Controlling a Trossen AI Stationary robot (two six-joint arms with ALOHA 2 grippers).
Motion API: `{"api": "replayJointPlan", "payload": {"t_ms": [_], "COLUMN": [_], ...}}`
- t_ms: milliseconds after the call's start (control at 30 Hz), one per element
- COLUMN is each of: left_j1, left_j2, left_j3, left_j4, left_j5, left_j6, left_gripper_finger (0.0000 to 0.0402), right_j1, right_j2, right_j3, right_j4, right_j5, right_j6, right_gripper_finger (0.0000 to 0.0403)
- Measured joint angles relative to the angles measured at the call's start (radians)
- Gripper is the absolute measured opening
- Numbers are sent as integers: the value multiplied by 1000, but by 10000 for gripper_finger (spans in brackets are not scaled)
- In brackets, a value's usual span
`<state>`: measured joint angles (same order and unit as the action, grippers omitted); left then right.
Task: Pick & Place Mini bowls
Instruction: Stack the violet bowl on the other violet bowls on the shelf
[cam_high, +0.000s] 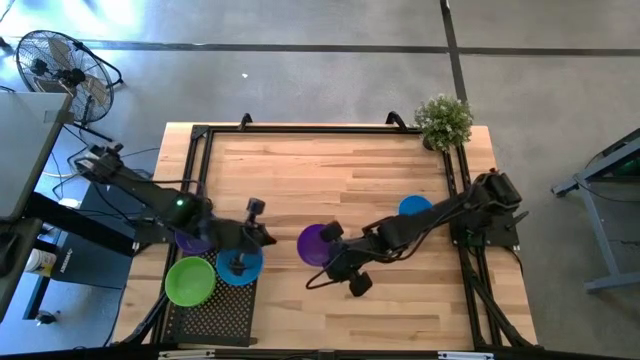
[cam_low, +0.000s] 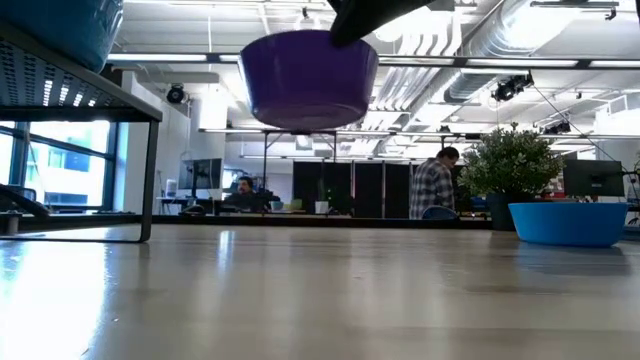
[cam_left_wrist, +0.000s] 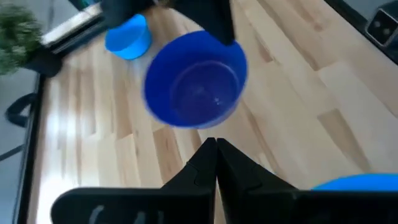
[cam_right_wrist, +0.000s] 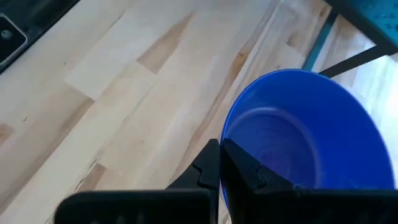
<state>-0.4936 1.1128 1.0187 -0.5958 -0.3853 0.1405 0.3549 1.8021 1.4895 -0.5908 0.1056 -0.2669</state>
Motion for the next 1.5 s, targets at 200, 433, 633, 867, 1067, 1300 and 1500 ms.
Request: {"api": "replayJointPlan", "payload": {"t_ms": [200,433,633,867,1067,1300,1500], "left_j1": [11,11,11,14,68,101,99], "left_j2": [85,175,210,245,267,266,267], "left_j3": [74,145,181,184,184,184,183], "left_j4": [-27,-92,-105,-110,-111,-120,-142], "left_j5": [39,39,38,22,42,126,161], "left_j6": [29,63,67,92,92,107,151], "left_gripper_finger": [57,131,147,147,147,79,12], "right_j1": [-29,-50,-54,-54,-55,-54,-55], "right_j2": [-9,-41,-52,-52,-52,-52,-55], "right_j3": [0,0,0,0,0,0,0], "right_j4": [24,74,119,144,156,170,176], "right_j5": [-13,-37,-59,-88,-93,-95,-83], "right_j6": [-20,-55,-74,-82,-96,-101,-107], "right_gripper_finger": [1,1,2,2,2,3,3]}}
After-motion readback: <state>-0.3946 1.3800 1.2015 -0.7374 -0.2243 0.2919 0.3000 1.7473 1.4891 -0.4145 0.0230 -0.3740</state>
